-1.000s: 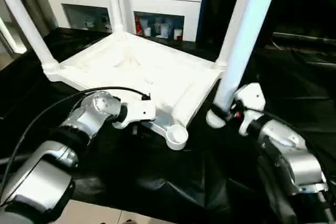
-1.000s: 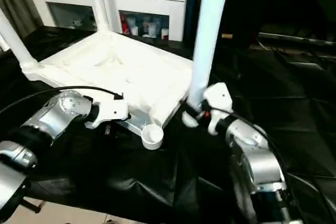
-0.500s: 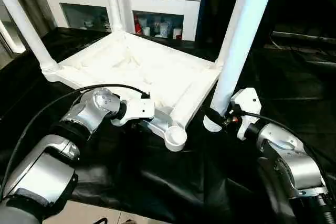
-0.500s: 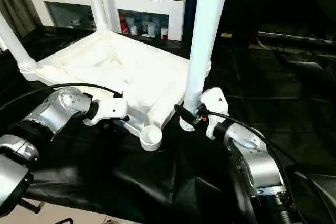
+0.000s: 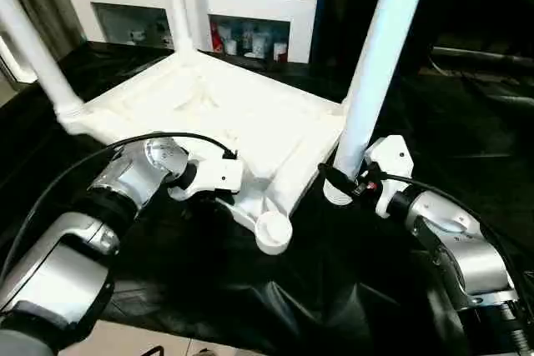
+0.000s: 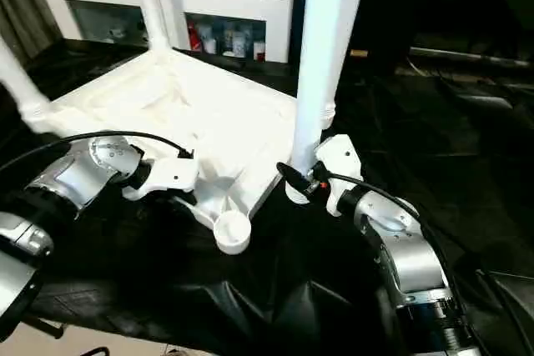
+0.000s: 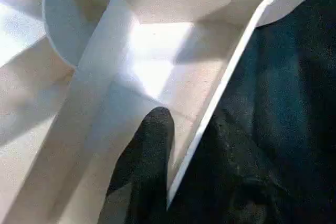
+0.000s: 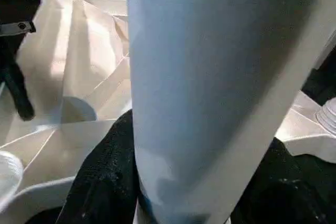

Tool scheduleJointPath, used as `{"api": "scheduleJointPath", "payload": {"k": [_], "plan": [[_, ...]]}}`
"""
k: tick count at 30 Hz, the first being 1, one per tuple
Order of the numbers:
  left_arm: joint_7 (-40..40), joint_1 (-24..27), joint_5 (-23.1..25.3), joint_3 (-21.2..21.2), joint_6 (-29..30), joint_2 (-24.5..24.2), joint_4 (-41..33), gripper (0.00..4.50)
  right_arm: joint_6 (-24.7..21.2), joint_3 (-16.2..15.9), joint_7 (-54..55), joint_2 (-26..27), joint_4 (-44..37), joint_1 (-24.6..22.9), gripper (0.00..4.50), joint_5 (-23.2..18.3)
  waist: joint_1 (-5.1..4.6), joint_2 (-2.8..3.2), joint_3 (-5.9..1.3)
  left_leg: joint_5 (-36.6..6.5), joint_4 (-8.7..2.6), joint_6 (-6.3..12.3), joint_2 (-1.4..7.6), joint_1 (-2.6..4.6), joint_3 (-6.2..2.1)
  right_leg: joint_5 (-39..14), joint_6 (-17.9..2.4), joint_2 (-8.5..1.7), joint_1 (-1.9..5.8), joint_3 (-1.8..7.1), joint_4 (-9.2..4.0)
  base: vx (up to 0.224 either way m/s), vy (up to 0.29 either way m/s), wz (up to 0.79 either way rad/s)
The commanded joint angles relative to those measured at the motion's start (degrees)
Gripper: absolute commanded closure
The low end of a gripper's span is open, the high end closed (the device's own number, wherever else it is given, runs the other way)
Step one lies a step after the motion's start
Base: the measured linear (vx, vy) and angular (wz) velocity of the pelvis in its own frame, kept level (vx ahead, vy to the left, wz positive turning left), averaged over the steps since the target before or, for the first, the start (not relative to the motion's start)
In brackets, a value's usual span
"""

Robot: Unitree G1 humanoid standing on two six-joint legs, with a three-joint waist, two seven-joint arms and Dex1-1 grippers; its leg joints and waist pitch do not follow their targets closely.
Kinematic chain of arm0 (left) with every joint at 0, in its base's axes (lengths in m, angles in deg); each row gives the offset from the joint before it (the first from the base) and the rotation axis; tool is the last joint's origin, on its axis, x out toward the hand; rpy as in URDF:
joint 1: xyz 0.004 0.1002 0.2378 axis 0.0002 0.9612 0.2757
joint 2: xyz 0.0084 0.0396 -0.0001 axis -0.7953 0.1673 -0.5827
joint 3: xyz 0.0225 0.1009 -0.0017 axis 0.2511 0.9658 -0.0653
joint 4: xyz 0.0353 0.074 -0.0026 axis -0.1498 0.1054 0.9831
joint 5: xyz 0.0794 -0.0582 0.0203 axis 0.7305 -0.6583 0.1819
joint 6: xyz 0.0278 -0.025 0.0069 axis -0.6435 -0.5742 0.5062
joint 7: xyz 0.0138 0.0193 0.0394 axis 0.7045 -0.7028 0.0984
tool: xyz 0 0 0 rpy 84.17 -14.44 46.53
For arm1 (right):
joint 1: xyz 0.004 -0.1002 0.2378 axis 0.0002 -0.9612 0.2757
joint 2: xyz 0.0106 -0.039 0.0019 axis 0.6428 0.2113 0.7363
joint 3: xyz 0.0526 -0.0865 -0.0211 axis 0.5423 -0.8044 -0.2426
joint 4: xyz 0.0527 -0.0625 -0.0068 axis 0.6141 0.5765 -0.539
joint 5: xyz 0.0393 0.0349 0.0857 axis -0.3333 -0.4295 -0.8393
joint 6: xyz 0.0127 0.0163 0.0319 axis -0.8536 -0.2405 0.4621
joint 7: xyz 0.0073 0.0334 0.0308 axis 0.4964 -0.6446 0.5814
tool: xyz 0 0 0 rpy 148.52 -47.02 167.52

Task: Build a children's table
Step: Rotate table base

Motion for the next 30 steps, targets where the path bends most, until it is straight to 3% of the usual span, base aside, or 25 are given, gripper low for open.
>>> {"api": "scheduleJointPath", "payload": {"k": [1,5,12,18,26,28,30], "plan": [[-2.4,2.3,-2.7,-1.1,4.2,-0.9,-2.9,3.63,1.0,0.2,-0.1,-0.1,0.6,1.1,2.59,0.1,0.70,-0.89,-3.88,-2.5,-3.93,4.27,4.42,0.27,-1.56,6.5,-17.2,-6.22,3.37,2.90,-3.30,0.000,0.000,0.00],[-2.0,6.2,-3.5,-2.6,13.7,-2.1,-10.1,3.92,0.9,0.0,-0.2,0.3,1.2,1.6,2.59,0.1,0.48,-1.02,-3.71,-1.7,-3.93,5.20,4.40,0.28,-1.31,5.8,-17.2,-5.95,3.15,2.83,-3.42,0.000,0.000,0.00],[5.2,11.3,-3.0,-6.2,25.5,-1.6,-17.6,4.15,0.6,-0.2,0.0,0.8,1.9,2.0,2.59,0.1,0.05,-1.31,-3.27,-4.3,-4.22,3.68,4.32,0.32,-1.23,-3.0,-15.3,-5.69,2.97,2.79,-4.32,0.000,0.000,0.00],[14.0,16.8,-3.9,-10.3,36.0,1.4,-27.8,4.32,-0.1,-0.2,0.8,1.9,2.6,2.6,2.59,-0.1,-0.70,-1.75,-3.25,-4.0,-4.09,3.94,4.27,0.29,-1.04,-3.4,-15.3,-5.57,2.96,2.79,-4.47,0.000,0.000,0.00],[17.6,20.4,-7.1,-11.7,29.4,5.9,-32.5,4.47,-1.0,-0.2,1.4,2.6,2.7,2.5,2.59,-0.4,-0.08,-1.65,-3.56,-0.9,-3.81,6.18,4.33,0.42,-0.97,4.1,-16.4,-5.29,2.78,2.74,-3.89,0.000,0.000,0.00],[18.6,20.7,-7.8,-12.3,29.4,6.7,-32.7,4.47,-1.4,-0.2,1.4,2.9,2.5,2.6,2.59,-0.7,0.30,-1.69,-3.50,-1.7,-3.87,5.95,4.34,0.53,-0.93,3.0,-16.1,-5.32,2.76,2.76,-4.00,0.000,0.000,0.00],[17.8,21.3,-9.0,-12.5,25.7,6.8,-31.7,4.47,-3.4,0.1,1.3,3.7,1.9,2.6,2.59,-2.1,0.62,-1.65,-3.43,-2.9,-4.04,5.17,4.38,0.60,-1.01,0.8,-15.6,-5.36,2.69,2.78,-4.19,0.000,0.000,0.00]]}}
